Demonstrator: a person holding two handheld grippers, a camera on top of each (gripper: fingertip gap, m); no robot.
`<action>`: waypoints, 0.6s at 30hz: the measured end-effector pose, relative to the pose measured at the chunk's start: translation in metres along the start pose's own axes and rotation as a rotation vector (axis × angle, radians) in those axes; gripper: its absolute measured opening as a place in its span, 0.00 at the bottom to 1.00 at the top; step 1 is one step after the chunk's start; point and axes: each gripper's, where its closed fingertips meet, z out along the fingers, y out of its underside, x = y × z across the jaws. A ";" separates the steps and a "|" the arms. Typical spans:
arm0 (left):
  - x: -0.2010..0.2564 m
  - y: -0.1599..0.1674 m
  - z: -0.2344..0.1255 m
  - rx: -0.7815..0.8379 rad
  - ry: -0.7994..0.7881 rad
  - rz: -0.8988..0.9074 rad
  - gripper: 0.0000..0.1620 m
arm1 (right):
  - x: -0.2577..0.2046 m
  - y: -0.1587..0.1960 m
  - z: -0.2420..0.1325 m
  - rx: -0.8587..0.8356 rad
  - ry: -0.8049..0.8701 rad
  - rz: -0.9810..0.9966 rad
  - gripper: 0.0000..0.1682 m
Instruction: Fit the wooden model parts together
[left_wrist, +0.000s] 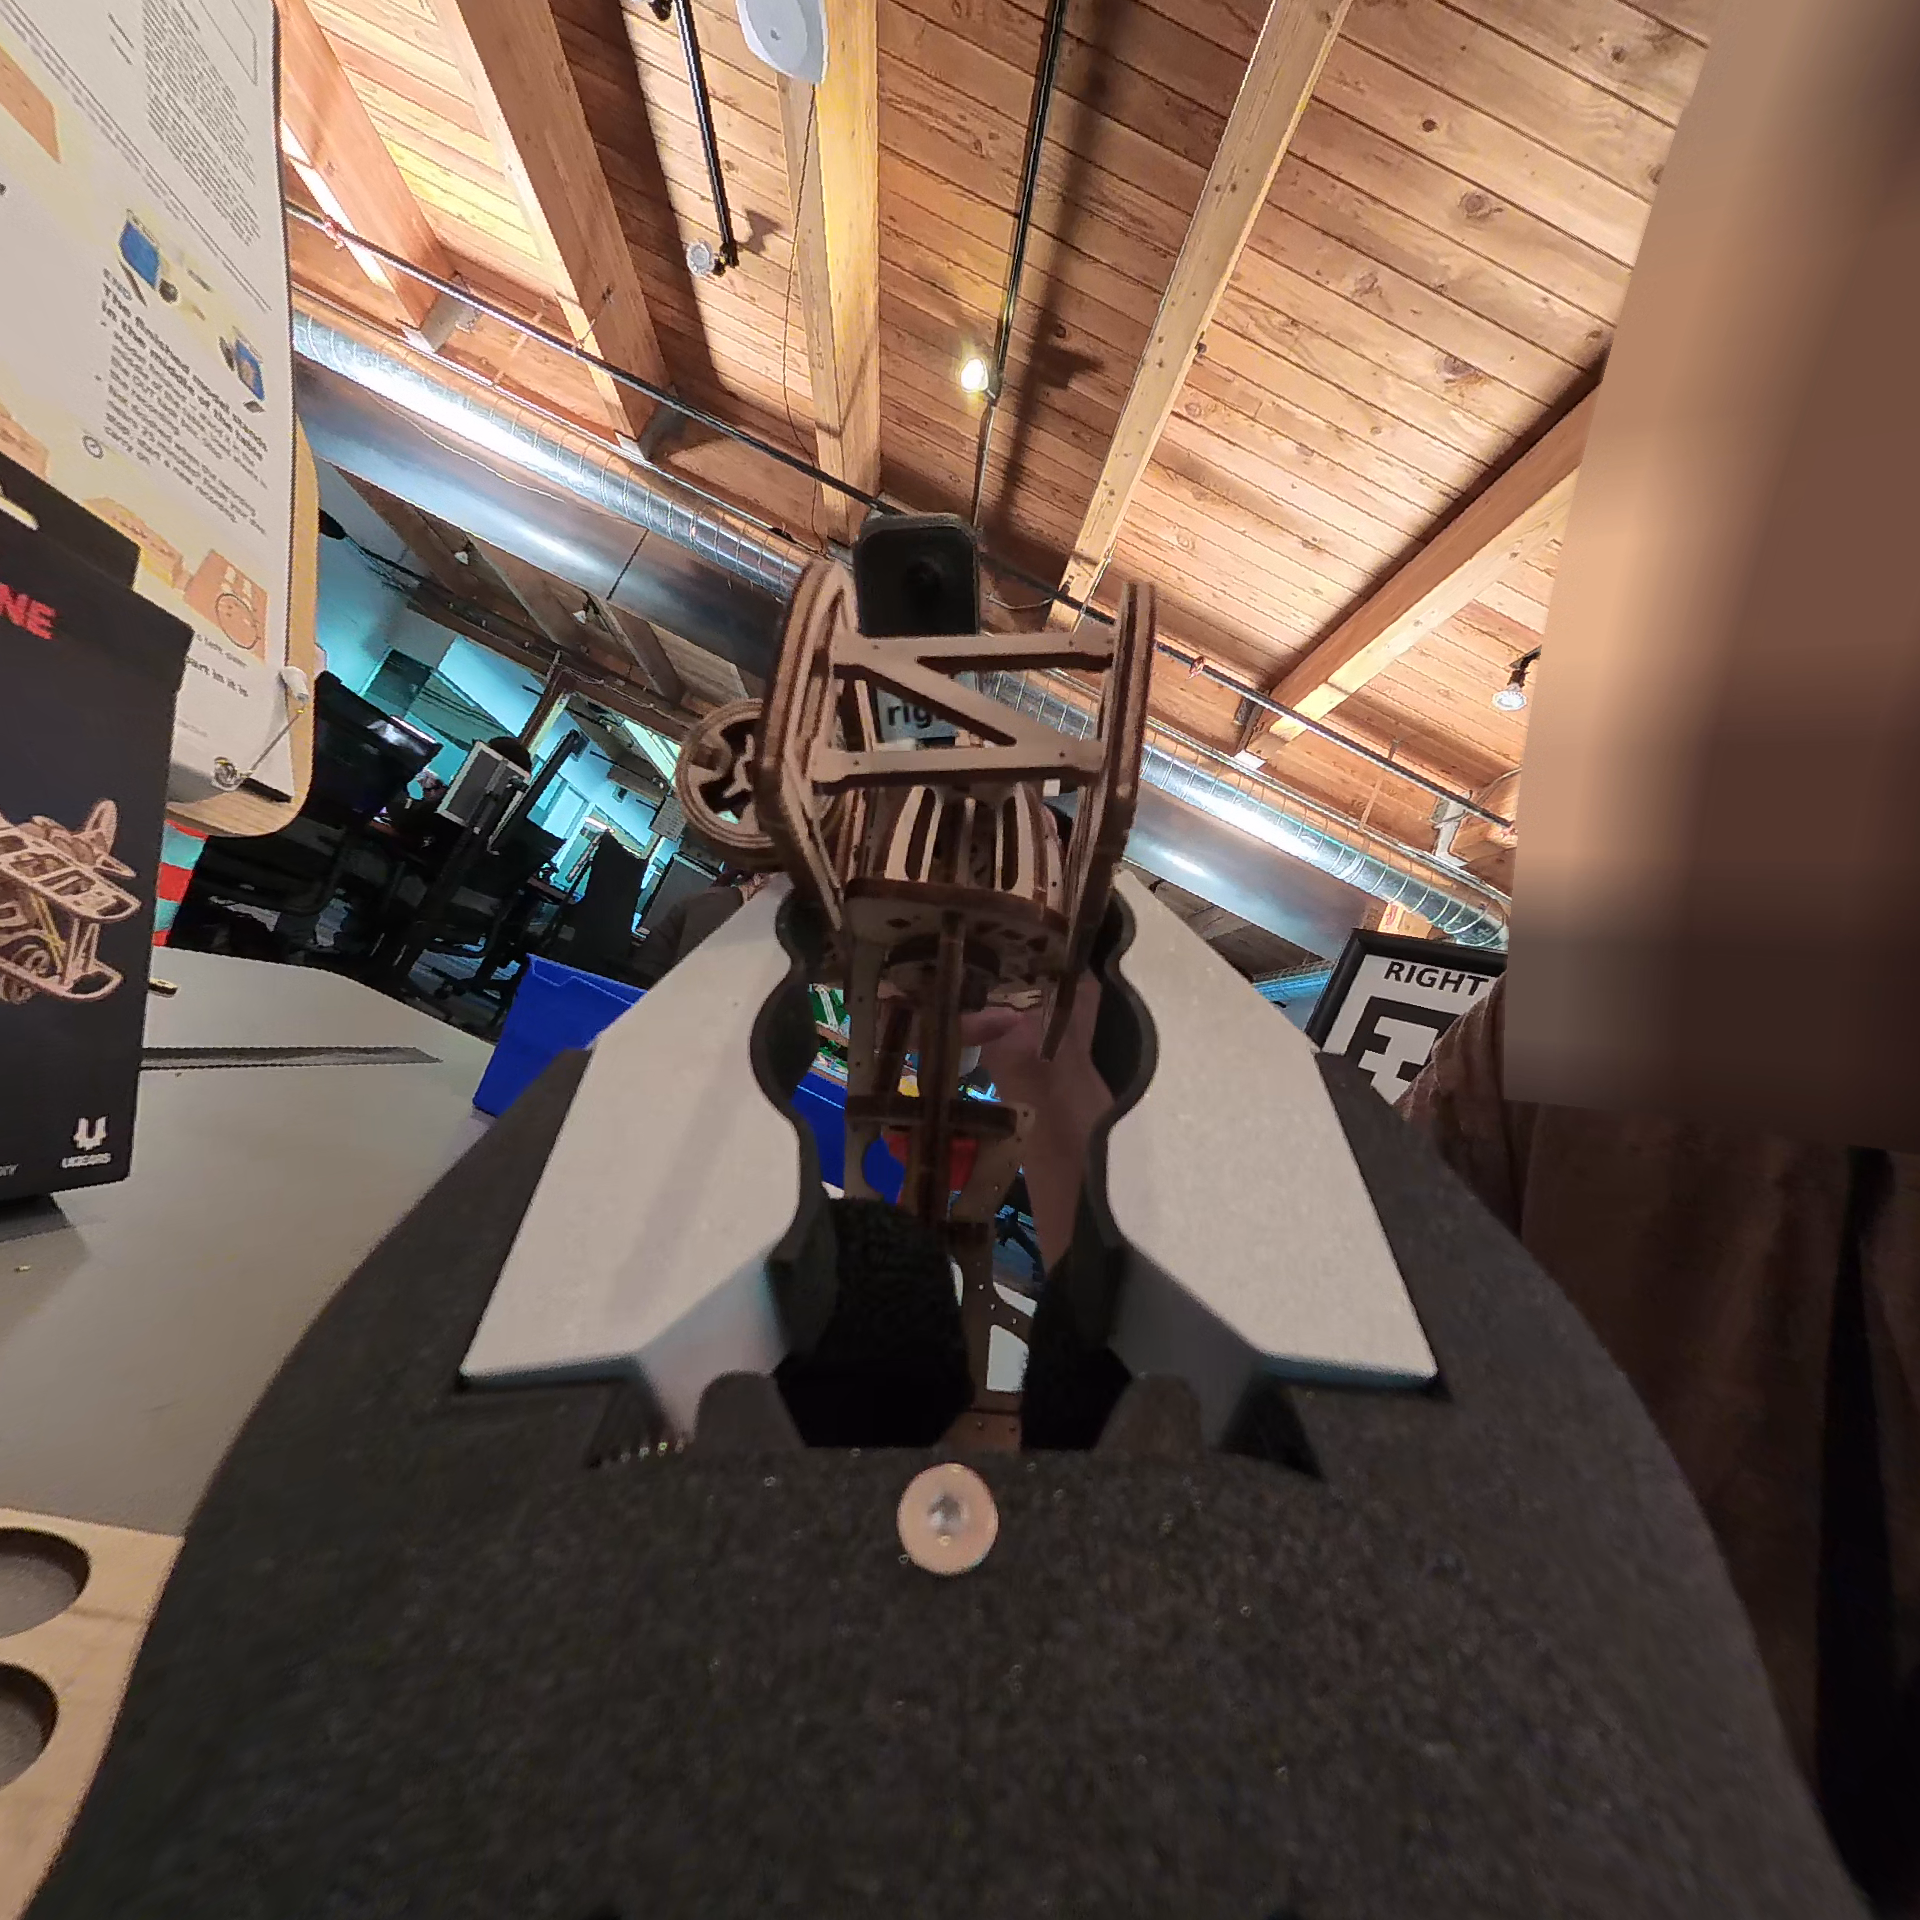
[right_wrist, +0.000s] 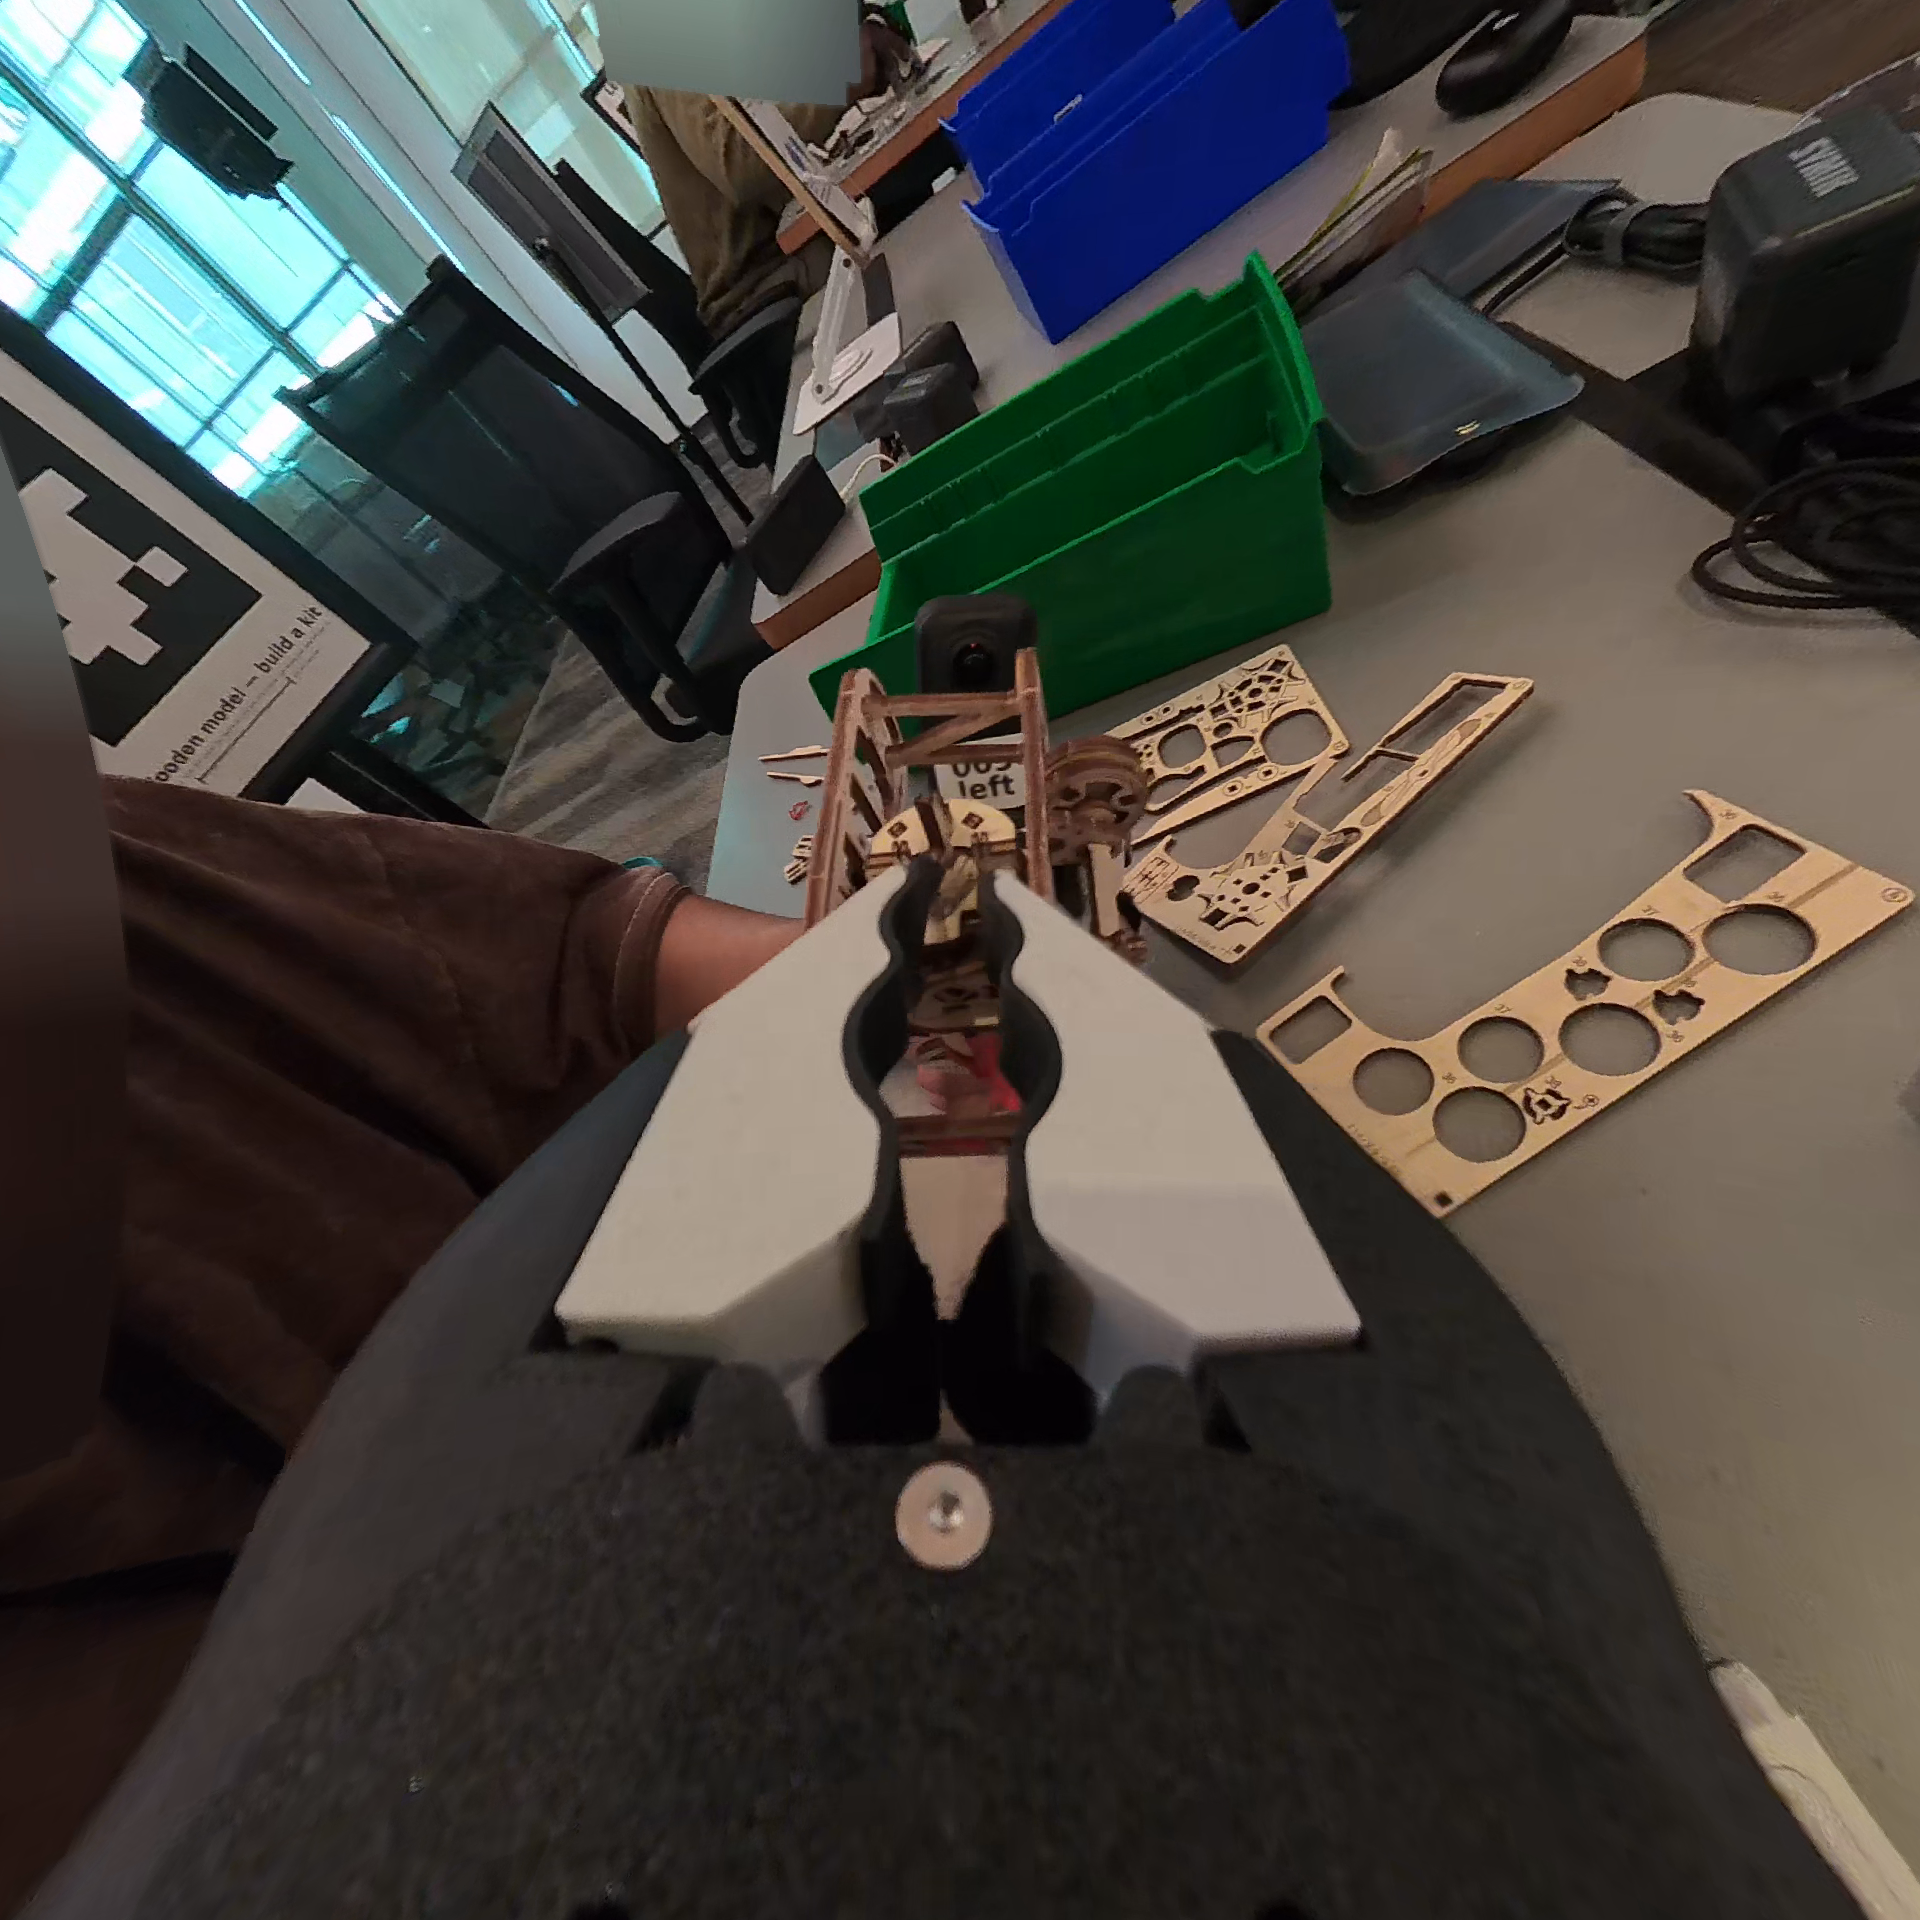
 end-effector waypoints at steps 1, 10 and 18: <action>0.000 0.000 0.000 -0.004 0.001 0.001 0.30 | -0.002 0.001 0.000 -0.005 -0.018 0.010 0.03; -0.002 -0.002 -0.001 0.005 -0.014 0.003 0.30 | 0.002 -0.001 -0.003 0.013 -0.015 0.012 0.00; -0.001 0.000 -0.001 -0.004 -0.005 0.005 0.30 | -0.003 0.000 -0.003 0.003 -0.046 0.016 0.00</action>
